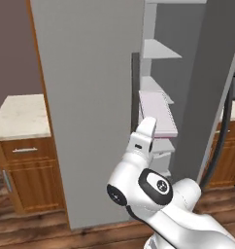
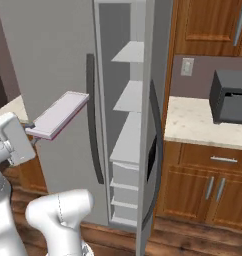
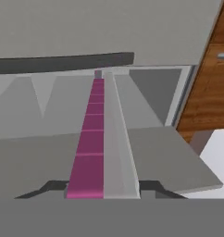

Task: The ice cube tray has been filled with water. Take the tray and place it in the freezer to make ice. Close the freezer door after placing the tray.

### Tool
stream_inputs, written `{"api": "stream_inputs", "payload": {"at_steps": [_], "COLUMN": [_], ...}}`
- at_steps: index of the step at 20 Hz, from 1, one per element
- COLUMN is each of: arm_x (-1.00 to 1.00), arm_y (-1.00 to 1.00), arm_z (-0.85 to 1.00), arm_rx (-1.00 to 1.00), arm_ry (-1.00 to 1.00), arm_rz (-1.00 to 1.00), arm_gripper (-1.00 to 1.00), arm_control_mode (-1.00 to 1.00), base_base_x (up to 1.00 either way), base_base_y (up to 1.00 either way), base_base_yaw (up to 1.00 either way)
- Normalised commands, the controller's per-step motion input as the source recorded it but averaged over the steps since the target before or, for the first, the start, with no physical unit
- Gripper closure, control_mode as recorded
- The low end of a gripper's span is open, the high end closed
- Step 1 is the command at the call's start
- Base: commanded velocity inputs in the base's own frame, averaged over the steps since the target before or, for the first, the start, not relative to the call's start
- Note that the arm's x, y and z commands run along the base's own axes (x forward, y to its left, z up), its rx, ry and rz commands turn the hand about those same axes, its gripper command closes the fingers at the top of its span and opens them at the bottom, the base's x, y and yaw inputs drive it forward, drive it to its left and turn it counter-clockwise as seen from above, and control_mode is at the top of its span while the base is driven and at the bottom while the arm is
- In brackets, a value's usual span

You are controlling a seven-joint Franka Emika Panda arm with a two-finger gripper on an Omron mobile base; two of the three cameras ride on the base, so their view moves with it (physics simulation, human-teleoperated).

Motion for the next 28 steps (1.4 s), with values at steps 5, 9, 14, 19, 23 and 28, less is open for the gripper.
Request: {"api": "stream_inputs", "payload": {"at_steps": [5, 9, 14, 19, 23, 28], "arm_x": [0.0, 0.0, 0.0, 0.0, 0.0, 0.0], "arm_y": [0.0, 0.0, 0.0, 0.0, 0.0, 0.0], "arm_z": [0.0, 0.0, 0.0, 0.0, 0.0, 0.0], "arm_rx": [0.0, 0.0, 0.0, 0.0, 0.0, 0.0], "arm_ry": [0.0, 0.0, 0.0, 0.0, 0.0, 0.0], "arm_rz": [0.0, 0.0, 0.0, 0.0, 0.0, 0.0], "arm_gripper": [1.0, 1.0, 1.0, 1.0, 1.0, 1.0], "arm_control_mode": [1.0, 1.0, 1.0, 1.0, 1.0, 1.0], "base_base_x": [0.29, 0.41, 0.27, 0.17, 0.18, 0.27], "base_base_y": [0.24, 0.19, 0.04, 0.02, 0.01, 0.01], "base_base_yaw": [-0.26, -0.16, -0.12, -0.11, -0.1, -0.09]}}
